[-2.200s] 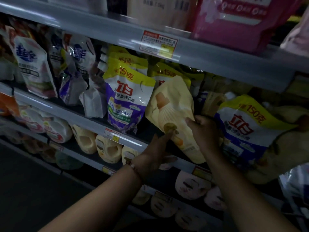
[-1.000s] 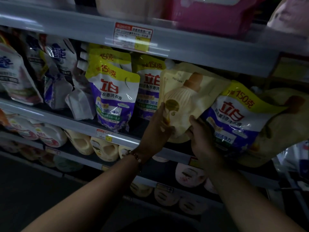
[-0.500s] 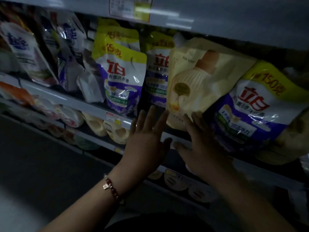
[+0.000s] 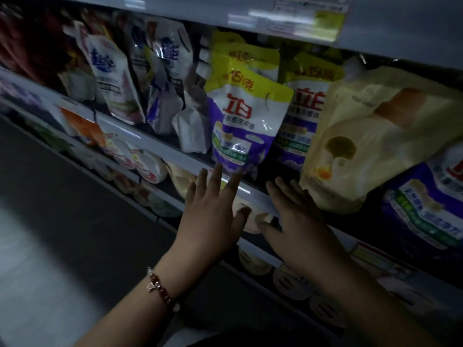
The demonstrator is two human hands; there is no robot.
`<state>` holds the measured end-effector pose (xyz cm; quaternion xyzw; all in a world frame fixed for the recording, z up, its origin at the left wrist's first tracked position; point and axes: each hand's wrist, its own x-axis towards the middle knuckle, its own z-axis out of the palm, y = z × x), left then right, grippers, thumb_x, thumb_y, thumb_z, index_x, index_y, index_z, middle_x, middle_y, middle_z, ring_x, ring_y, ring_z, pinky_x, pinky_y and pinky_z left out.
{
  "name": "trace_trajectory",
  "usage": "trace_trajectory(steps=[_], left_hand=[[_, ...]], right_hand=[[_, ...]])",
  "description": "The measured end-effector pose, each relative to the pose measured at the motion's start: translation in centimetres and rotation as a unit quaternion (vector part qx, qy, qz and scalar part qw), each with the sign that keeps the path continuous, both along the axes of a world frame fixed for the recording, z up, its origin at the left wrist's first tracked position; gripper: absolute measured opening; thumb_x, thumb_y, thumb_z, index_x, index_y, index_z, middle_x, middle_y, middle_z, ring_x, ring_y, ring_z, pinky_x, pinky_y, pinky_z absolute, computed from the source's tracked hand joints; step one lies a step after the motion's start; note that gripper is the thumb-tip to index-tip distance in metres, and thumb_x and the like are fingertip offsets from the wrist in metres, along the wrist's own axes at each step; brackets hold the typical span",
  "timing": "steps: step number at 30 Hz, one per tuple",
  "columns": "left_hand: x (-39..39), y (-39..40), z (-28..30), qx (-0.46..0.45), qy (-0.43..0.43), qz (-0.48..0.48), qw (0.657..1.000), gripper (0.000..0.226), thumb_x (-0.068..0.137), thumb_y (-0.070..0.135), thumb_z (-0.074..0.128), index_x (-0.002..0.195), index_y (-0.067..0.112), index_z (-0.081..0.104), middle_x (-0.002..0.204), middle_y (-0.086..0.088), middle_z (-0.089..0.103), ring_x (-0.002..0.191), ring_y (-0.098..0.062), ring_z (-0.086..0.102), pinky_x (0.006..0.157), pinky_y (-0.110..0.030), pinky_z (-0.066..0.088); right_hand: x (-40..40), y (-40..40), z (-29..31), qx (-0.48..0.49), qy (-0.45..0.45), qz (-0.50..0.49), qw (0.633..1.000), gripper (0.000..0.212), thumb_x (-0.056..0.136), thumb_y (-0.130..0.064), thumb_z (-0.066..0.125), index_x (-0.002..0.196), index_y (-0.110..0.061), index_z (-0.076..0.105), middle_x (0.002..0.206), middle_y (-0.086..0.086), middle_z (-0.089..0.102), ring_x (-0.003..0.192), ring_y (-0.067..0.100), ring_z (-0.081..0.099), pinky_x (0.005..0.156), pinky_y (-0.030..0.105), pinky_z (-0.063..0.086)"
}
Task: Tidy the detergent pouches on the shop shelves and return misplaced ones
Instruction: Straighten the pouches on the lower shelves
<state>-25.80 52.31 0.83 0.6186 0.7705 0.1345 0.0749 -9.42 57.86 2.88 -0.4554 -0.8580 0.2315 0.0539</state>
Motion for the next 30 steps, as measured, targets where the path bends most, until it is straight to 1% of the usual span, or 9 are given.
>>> trace_trajectory(steps=[3, 7, 11, 15, 17, 21, 25, 28, 30], left_hand=[[-3.6, -1.0, -0.5, 0.010, -0.007, 0.011, 1.000, 0.075, 0.097, 0.051, 0.048, 0.158, 0.035, 0.007, 0.167, -0.006, -0.005, 0.153, -0.033, -0.007, 0.123, -0.048, 0.005], [-9.0, -1.8, -0.4, 0.010, 0.004, 0.012, 1.000, 0.076, 0.095, 0.053, 0.051, 0.158, 0.032, 0.016, 0.167, -0.010, 0.003, 0.152, -0.036, 0.002, 0.122, -0.051, 0.014], [-14.0, -1.9, 0.1, 0.020, 0.008, 0.008, 1.000, 0.075, 0.097, 0.054, 0.046, 0.159, 0.033, 0.008, 0.167, -0.007, -0.003, 0.153, -0.033, -0.003, 0.122, -0.045, 0.005], [-17.9, -1.9, 0.3, 0.022, 0.014, 0.000, 1.000, 0.075, 0.097, 0.056, 0.045, 0.158, 0.033, 0.008, 0.167, -0.009, -0.002, 0.153, -0.034, -0.001, 0.123, -0.046, 0.005], [-19.8, -1.8, 0.2, 0.022, 0.011, -0.011, 1.000, 0.074, 0.097, 0.055, 0.047, 0.158, 0.032, 0.011, 0.166, -0.011, 0.002, 0.153, -0.035, 0.002, 0.122, -0.046, 0.006], [-22.6, -1.2, -0.1, 0.033, 0.003, -0.036, 0.999, 0.073, 0.094, 0.052, 0.053, 0.156, 0.026, 0.025, 0.164, -0.017, 0.017, 0.149, -0.041, 0.016, 0.119, -0.054, 0.019], [-23.9, 0.2, -0.1, 0.057, -0.005, -0.039, 0.998, 0.070, 0.088, 0.056, 0.042, 0.150, 0.024, 0.036, 0.157, -0.021, 0.032, 0.142, -0.047, 0.031, 0.111, -0.057, 0.031], [-24.7, 1.5, -0.3, 0.066, -0.008, -0.046, 0.997, 0.069, 0.088, 0.051, 0.050, 0.150, 0.024, 0.033, 0.158, -0.021, 0.031, 0.142, -0.048, 0.031, 0.111, -0.059, 0.032], [-25.1, 2.7, -0.5, 0.057, -0.009, -0.055, 0.997, 0.072, 0.093, 0.047, 0.052, 0.155, 0.028, 0.023, 0.163, -0.017, 0.017, 0.148, -0.043, 0.019, 0.116, -0.056, 0.025]], right_hand=[[-3.5, -0.4, -0.1, -0.008, 0.013, 0.004, 1.000, 0.079, 0.096, -0.045, 0.052, 0.156, -0.028, 0.003, 0.164, -0.010, -0.004, 0.149, 0.013, -0.011, 0.122, 0.032, 0.000], [-8.3, -1.0, 0.4, -0.007, 0.023, 0.001, 1.000, 0.078, 0.096, -0.044, 0.051, 0.156, -0.031, 0.004, 0.163, -0.013, -0.003, 0.148, 0.008, -0.011, 0.121, 0.029, -0.001], [-13.3, -1.4, 0.9, -0.021, 0.033, 0.000, 0.999, 0.076, 0.095, -0.043, 0.053, 0.155, -0.035, 0.006, 0.163, -0.013, -0.001, 0.148, 0.007, -0.007, 0.121, 0.028, 0.002], [-17.4, -1.9, 1.8, -0.056, 0.040, -0.020, 0.997, 0.075, 0.096, -0.039, 0.054, 0.154, -0.037, 0.008, 0.163, -0.015, 0.000, 0.148, 0.006, -0.007, 0.122, 0.033, 0.007], [-19.4, -2.2, 2.0, -0.057, 0.043, -0.031, 0.997, 0.075, 0.096, -0.039, 0.054, 0.154, -0.038, 0.007, 0.163, -0.016, -0.001, 0.148, 0.007, -0.008, 0.121, 0.032, 0.006], [-22.2, -2.2, 2.2, -0.048, 0.027, -0.042, 0.998, 0.076, 0.095, -0.038, 0.055, 0.155, -0.033, 0.009, 0.163, -0.013, 0.002, 0.149, 0.008, -0.004, 0.117, 0.027, 0.006], [-24.0, -0.9, 2.7, -0.018, 0.023, -0.055, 0.998, 0.074, 0.095, -0.039, 0.056, 0.156, -0.027, 0.015, 0.163, -0.008, 0.010, 0.149, 0.012, 0.006, 0.118, 0.027, 0.011], [-25.0, 1.1, 3.1, -0.010, 0.024, -0.061, 0.998, 0.074, 0.096, -0.041, 0.054, 0.156, -0.025, 0.015, 0.164, -0.007, 0.009, 0.150, 0.014, 0.005, 0.122, 0.035, 0.014], [-26.0, 2.7, 3.7, -0.001, 0.015, -0.064, 0.998, 0.073, 0.096, -0.040, 0.054, 0.156, -0.022, 0.016, 0.164, -0.004, 0.011, 0.150, 0.016, 0.007, 0.121, 0.034, 0.015]])
